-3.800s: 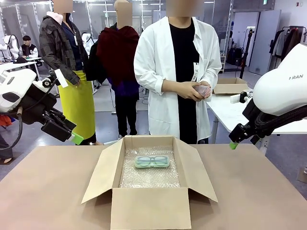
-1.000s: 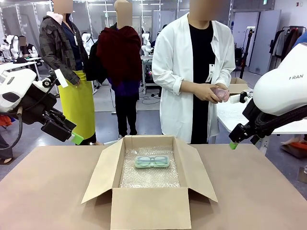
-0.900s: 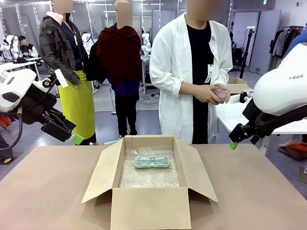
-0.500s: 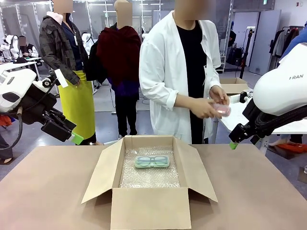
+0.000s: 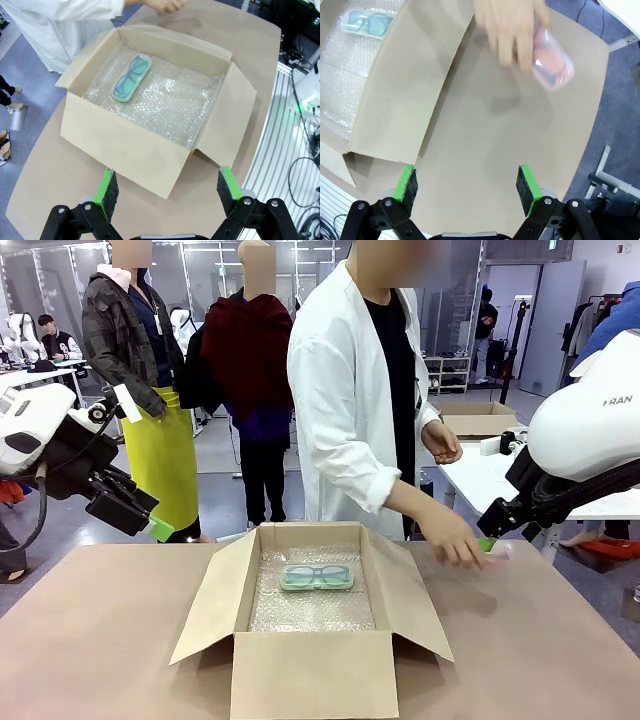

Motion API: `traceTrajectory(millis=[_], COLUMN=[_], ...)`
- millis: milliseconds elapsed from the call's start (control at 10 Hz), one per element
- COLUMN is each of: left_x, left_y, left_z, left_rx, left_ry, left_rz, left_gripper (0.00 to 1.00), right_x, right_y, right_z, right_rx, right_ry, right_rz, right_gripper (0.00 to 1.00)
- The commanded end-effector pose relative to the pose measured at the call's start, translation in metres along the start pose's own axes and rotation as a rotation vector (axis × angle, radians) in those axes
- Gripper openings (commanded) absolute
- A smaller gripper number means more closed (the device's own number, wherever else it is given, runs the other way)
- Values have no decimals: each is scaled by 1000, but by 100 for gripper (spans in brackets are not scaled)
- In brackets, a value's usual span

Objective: Pack the glasses set securely to prepare it for shipping.
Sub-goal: Put the Glasses case from the right side of the table into the Package Box.

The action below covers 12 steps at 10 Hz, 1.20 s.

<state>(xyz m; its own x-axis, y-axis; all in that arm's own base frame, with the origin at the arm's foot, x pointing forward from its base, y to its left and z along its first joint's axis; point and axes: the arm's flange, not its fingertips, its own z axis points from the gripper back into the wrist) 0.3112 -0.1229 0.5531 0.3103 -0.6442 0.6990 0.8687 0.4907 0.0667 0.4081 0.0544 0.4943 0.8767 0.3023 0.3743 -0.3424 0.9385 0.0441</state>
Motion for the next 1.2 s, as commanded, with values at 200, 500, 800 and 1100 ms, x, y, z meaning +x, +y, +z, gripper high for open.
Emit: traceTrajectory(millis=[200,500,800,1100], left_x=[-1,-1,-1,-1], left_y=[0,0,0,0], left_z=[1,1,1,1], left_rx=[-16,-16,-16,-16], left_ry=[-11,-11,-11,-11], left_rz=[-4,-4,-4,-4], left_gripper=[100,100,100,100], right_x=[-1,-1,-1,-1], right_y=[-1,-1,-1,-1], right_z=[0,0,0,0], right_rx=[8,8,8,8], right_ry=[-8,-8,-8,-8], right_rz=[19,19,19,19], right_gripper=[100,100,100,100])
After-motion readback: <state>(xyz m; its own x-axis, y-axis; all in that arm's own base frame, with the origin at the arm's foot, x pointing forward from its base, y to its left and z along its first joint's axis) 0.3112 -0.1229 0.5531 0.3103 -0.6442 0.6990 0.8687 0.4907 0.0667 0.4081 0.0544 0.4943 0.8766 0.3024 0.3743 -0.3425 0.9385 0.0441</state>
